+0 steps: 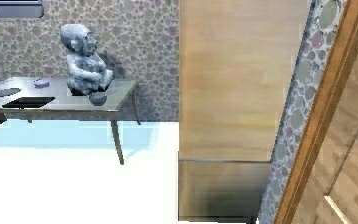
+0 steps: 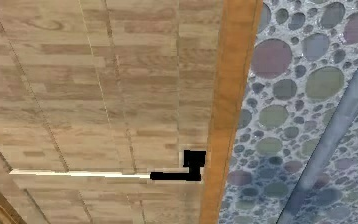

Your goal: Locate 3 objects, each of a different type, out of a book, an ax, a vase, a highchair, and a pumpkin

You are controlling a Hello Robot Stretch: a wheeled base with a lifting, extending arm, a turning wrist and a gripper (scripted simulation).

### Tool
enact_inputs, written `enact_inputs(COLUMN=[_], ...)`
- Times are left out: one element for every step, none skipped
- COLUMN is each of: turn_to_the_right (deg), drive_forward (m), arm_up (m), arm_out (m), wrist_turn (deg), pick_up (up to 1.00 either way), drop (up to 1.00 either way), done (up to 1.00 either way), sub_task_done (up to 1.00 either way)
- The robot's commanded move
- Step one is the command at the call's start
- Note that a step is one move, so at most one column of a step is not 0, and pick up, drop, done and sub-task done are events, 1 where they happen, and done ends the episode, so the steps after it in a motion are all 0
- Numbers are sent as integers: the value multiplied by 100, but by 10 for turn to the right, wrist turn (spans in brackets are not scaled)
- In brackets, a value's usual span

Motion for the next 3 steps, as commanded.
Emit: enact_inputs(turn_to_the_right=[0, -450, -120], drive_forward=[45, 0, 0], arm_up=[0, 0, 0], arm_out=[0, 0, 0], wrist_turn=[0, 0, 0], pick_up=[0, 0, 0], drop=[0, 0, 0], done=[0, 0, 0], sub_task_done=[0, 0, 0])
